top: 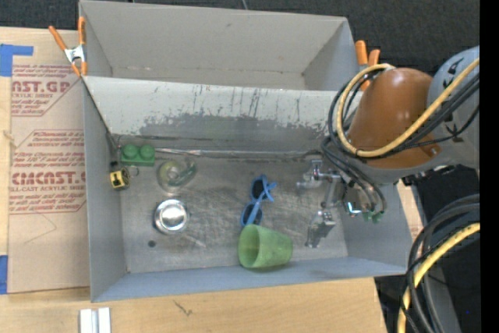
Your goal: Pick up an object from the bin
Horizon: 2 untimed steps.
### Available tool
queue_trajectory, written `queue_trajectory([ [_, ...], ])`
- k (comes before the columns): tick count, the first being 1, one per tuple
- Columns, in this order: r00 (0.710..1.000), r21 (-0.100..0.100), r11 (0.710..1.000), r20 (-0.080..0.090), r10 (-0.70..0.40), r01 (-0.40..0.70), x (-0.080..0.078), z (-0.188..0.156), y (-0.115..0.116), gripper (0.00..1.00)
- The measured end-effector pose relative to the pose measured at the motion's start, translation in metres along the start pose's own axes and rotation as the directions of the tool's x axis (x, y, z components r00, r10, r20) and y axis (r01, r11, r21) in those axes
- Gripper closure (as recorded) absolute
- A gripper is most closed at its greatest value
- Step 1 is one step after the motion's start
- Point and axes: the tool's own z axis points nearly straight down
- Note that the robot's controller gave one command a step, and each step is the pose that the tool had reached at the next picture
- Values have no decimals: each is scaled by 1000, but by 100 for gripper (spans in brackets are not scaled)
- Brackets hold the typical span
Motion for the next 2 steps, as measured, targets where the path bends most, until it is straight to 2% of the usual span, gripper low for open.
queue_trajectory([
  [1, 969, 4, 969, 14, -246, 246, -56, 81, 38, 0],
  [2, 966, 7, 966, 15, -259, 259, -76, 88, 67, 0],
])
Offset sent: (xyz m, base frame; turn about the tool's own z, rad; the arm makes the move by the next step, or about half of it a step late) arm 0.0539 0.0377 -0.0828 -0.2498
